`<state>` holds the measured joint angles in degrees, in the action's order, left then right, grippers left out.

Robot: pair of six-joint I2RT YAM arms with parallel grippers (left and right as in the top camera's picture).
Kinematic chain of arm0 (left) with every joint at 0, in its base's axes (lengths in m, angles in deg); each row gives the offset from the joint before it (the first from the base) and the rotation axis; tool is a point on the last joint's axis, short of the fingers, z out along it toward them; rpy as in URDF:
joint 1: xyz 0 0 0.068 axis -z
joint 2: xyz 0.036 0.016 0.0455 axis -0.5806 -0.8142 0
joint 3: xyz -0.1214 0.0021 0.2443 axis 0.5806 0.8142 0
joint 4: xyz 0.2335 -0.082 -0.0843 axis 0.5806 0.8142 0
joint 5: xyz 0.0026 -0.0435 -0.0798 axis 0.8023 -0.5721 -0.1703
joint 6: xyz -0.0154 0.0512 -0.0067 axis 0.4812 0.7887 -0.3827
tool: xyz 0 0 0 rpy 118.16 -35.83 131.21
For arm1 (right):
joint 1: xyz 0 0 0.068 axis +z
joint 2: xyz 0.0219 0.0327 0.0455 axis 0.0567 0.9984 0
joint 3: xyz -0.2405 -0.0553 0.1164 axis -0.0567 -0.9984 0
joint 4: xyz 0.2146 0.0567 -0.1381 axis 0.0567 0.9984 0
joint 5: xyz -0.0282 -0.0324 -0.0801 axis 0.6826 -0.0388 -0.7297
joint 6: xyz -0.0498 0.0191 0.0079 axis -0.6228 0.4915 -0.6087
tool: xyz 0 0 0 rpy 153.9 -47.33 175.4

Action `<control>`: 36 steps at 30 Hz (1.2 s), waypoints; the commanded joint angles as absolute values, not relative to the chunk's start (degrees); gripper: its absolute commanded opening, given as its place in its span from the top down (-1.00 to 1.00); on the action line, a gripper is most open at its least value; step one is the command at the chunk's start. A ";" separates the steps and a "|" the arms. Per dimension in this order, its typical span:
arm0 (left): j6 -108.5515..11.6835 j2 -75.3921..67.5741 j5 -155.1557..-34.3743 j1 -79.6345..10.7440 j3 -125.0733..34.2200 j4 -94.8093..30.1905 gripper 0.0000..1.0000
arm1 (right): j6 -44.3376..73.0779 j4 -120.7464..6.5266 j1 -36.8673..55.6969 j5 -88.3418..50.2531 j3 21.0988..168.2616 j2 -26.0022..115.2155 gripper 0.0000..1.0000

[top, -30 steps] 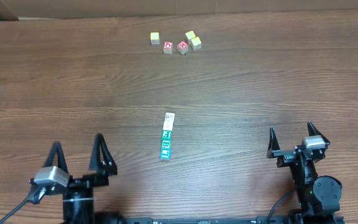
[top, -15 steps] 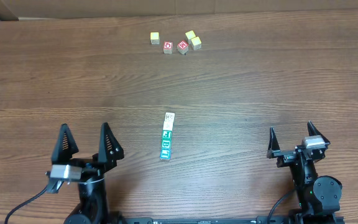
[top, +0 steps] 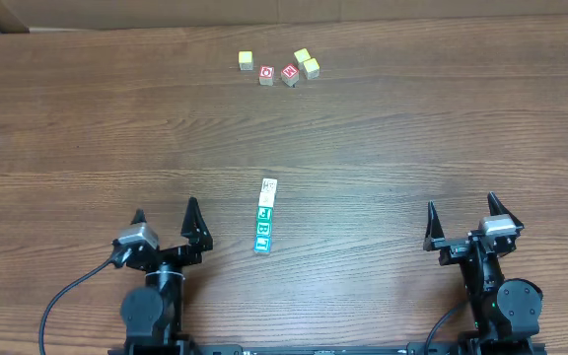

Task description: Flip 5 blocks

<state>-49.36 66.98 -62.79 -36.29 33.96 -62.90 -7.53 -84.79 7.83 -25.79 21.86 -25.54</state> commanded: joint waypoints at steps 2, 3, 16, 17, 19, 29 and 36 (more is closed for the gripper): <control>-44.69 67.53 -63.05 -36.34 34.18 -62.44 -1.00 | -7.92 -85.19 7.68 -25.48 21.25 -25.98 -1.00; -44.45 67.53 -63.20 -36.34 34.18 -62.42 -1.00 | -7.92 -85.19 7.68 -25.48 21.25 -25.98 -1.00; -44.53 67.49 -63.14 -36.34 34.18 -62.44 -0.99 | -7.92 -85.19 7.68 -25.48 21.25 -25.98 -1.00; -44.53 67.49 -63.14 -36.34 34.18 -62.44 -0.99 | -7.92 -85.19 7.68 -25.48 21.25 -25.98 -1.00; -44.53 67.49 -63.14 -36.34 34.18 -62.44 -1.00 | -7.92 -85.19 7.68 -25.48 21.25 -25.98 -1.00; -44.53 67.49 -63.14 -36.34 34.18 -62.44 -1.00 | -7.92 -85.19 7.68 -25.48 21.25 -25.98 -1.00; -44.53 67.49 -63.14 -36.34 34.18 -62.44 -1.00 | -7.95 -85.19 7.68 -25.48 21.25 -25.98 -1.00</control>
